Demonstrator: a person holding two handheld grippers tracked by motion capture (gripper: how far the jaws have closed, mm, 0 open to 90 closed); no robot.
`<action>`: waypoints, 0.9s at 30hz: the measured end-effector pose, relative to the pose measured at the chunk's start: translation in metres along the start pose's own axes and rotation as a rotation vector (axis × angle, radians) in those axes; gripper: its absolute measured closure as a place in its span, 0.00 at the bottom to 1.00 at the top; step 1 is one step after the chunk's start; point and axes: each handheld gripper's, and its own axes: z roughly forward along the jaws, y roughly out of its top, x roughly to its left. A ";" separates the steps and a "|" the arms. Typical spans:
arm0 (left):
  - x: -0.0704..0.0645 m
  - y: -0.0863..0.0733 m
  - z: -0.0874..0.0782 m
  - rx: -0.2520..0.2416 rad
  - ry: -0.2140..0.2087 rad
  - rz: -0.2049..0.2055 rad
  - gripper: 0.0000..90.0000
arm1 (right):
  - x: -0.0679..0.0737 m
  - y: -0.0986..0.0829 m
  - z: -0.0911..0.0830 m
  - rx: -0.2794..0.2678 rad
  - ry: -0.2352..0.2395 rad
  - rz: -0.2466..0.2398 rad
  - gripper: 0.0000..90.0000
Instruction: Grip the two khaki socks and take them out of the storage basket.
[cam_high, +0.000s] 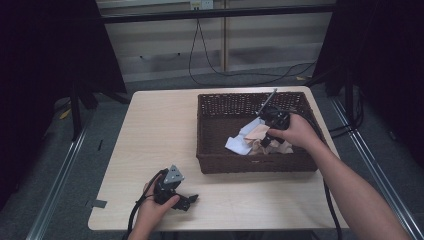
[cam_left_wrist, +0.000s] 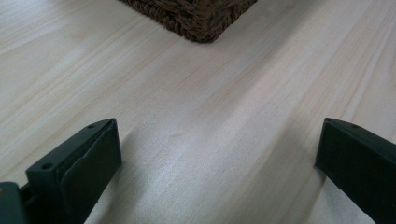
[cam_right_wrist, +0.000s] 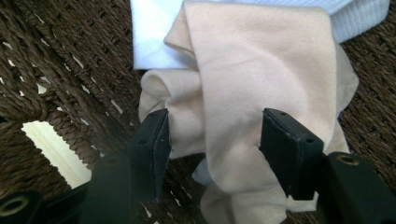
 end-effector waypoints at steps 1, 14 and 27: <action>0.000 0.000 0.000 0.002 0.001 0.000 0.00 | 0.001 0.000 -0.001 0.001 -0.005 -0.003 0.45; 0.000 0.000 0.000 0.000 -0.002 -0.004 0.00 | -0.004 0.004 0.006 0.011 -0.030 -0.019 0.52; 0.000 0.000 0.000 0.002 0.001 0.001 0.00 | -0.007 0.002 0.000 0.005 -0.031 0.007 0.97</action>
